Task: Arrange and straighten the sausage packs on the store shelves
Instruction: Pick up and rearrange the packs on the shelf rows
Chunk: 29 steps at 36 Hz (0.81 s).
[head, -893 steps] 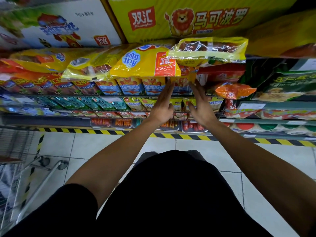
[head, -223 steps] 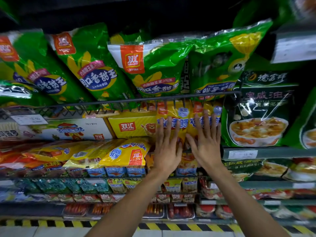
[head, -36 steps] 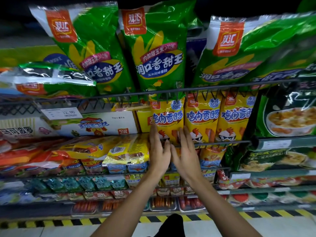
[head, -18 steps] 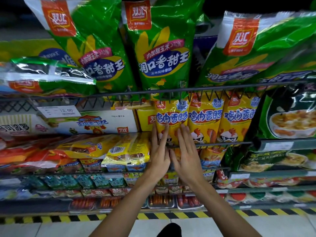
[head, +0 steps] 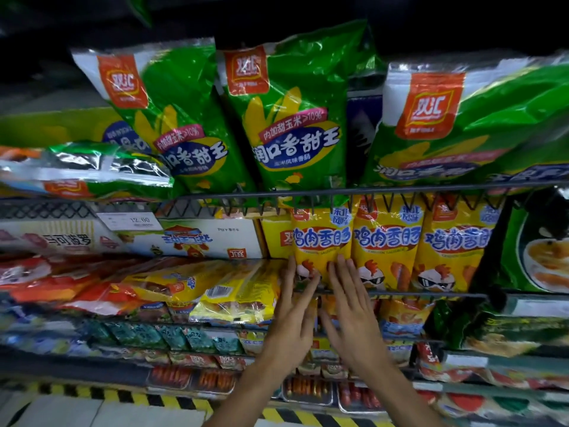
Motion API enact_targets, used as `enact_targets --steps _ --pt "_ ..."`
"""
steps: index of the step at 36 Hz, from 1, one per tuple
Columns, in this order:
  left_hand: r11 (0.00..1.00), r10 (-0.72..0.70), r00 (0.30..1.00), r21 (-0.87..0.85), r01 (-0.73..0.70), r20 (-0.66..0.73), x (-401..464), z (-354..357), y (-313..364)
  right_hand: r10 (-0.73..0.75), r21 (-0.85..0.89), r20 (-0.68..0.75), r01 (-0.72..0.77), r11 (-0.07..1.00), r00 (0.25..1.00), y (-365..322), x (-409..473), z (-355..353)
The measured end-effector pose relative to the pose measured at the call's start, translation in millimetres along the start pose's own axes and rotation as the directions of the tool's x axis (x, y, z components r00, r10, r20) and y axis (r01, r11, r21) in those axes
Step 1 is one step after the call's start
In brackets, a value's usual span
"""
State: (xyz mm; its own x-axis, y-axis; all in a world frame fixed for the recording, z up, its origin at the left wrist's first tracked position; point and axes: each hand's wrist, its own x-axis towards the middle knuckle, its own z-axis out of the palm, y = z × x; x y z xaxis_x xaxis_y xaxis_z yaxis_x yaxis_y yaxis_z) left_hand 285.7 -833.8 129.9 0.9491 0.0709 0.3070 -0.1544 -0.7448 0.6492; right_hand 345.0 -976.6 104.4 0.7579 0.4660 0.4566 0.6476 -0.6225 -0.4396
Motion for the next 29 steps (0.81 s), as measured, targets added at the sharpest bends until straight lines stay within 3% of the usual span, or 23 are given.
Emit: enact_targets --steps 5,9,12,15,20,26,29 --pt "0.985 -0.17 0.98 -0.022 0.173 0.103 -43 -11 -21 0.049 0.25 0.054 -0.062 0.966 0.997 -1 -11 -8" --pt "0.863 -0.499 0.862 -0.041 0.503 0.087 -73 -27 -42 -0.005 0.351 0.074 -0.021 0.936 0.997 -7 -16 -11" --pt "0.772 -0.635 0.773 -0.04 0.635 0.018 -82 -43 -51 -0.043 0.383 0.134 -0.011 0.924 0.99 -19 -12 -13" --pt "0.744 -0.666 0.743 -0.13 0.655 -0.064 -78 -60 -54 -0.062 0.389 0.198 -0.021 0.921 0.978 -36 -2 -11" --pt "0.735 -0.675 0.733 -0.158 0.66 -0.078 -70 -84 -62 -0.014 0.355 0.284 -0.092 0.93 0.959 -66 13 -7" --pt "0.742 -0.623 0.774 -0.227 0.631 0.117 -65 -105 -68 0.146 0.335 0.318 -0.255 0.907 0.937 -95 23 15" --pt "0.756 -0.573 0.794 -0.245 0.607 0.202 -63 -113 -71 0.26 0.356 0.247 -0.337 0.872 0.934 -102 24 28"
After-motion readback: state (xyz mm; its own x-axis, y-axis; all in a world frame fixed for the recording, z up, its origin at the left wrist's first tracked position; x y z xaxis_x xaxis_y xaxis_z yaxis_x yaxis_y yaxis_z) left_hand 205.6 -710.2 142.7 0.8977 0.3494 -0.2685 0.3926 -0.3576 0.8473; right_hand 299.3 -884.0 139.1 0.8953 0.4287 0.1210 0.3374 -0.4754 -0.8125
